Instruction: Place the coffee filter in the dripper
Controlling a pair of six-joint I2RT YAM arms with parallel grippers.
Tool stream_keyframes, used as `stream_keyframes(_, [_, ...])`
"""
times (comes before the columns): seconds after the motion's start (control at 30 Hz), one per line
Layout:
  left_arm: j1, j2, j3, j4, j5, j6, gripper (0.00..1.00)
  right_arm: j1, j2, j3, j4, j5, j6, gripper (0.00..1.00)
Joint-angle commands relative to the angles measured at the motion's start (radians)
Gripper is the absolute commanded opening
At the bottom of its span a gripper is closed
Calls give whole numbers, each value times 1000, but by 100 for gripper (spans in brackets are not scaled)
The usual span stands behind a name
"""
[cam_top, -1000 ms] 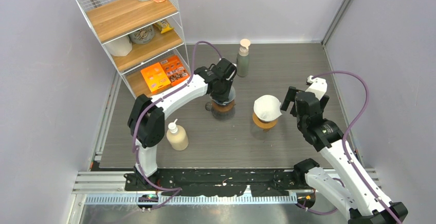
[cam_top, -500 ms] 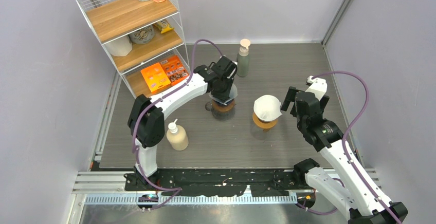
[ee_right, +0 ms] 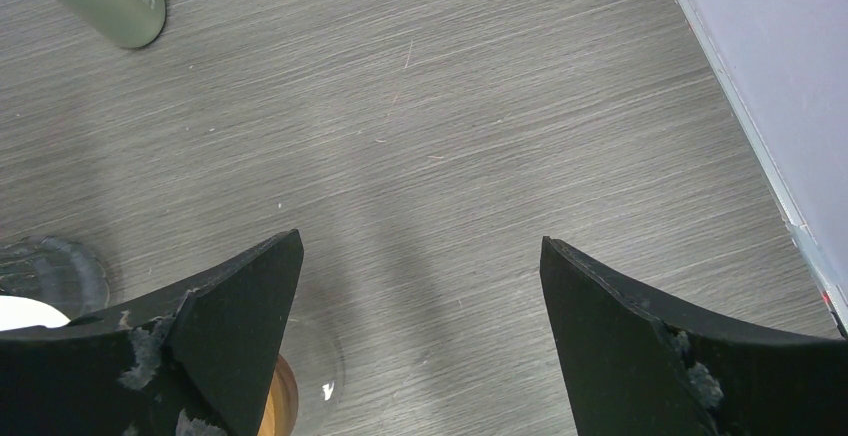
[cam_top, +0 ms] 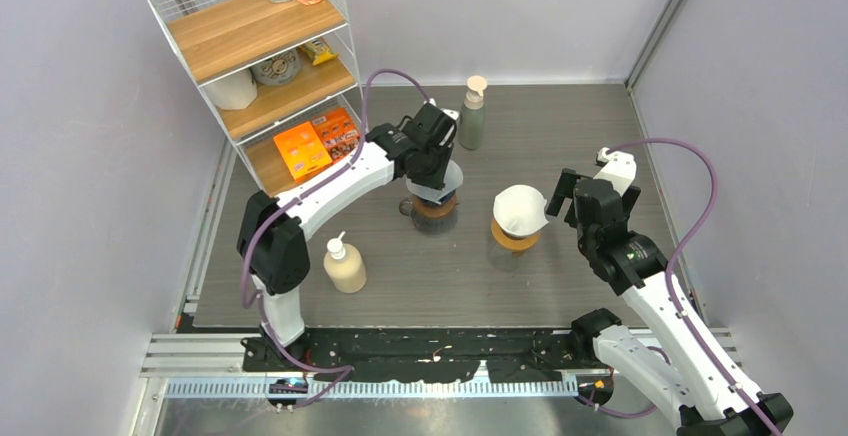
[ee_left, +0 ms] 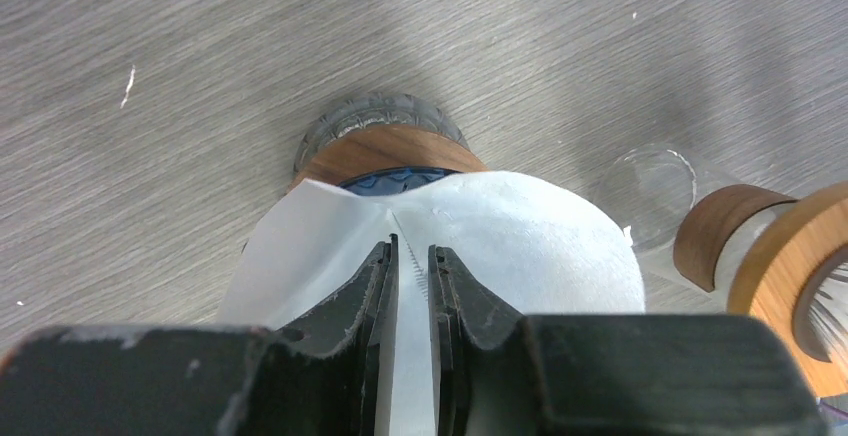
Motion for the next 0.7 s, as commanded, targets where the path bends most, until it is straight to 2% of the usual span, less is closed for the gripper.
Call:
stream_keyframes(0.0, [-6, -70, 16, 35, -18, 9, 23, -5, -11, 6, 28, 23, 1, 95])
stream_keyframes(0.27, [-7, -155, 14, 60, -31, 23, 23, -4, -12, 7, 28, 26, 2, 95])
stream_keyframes(0.4, [-7, -271, -9, 91, -109, 46, 24, -5, -20, 8, 28, 33, 4, 96])
stream_keyframes(0.57, [-3, -507, -172, 238, -272, 87, 45, -5, -22, 11, 28, 46, 19, 95])
stream_keyframes(0.6, [0, -571, -205, 259, -303, 89, 56, -6, -22, 13, 28, 52, 21, 96])
stream_keyframes(0.63, [9, -612, -241, 275, -324, 89, 77, -6, -22, 17, 28, 61, 25, 96])
stream_keyframes(0.67, [21, -653, -278, 291, -348, 89, 92, -6, -22, 20, 26, 69, 31, 96])
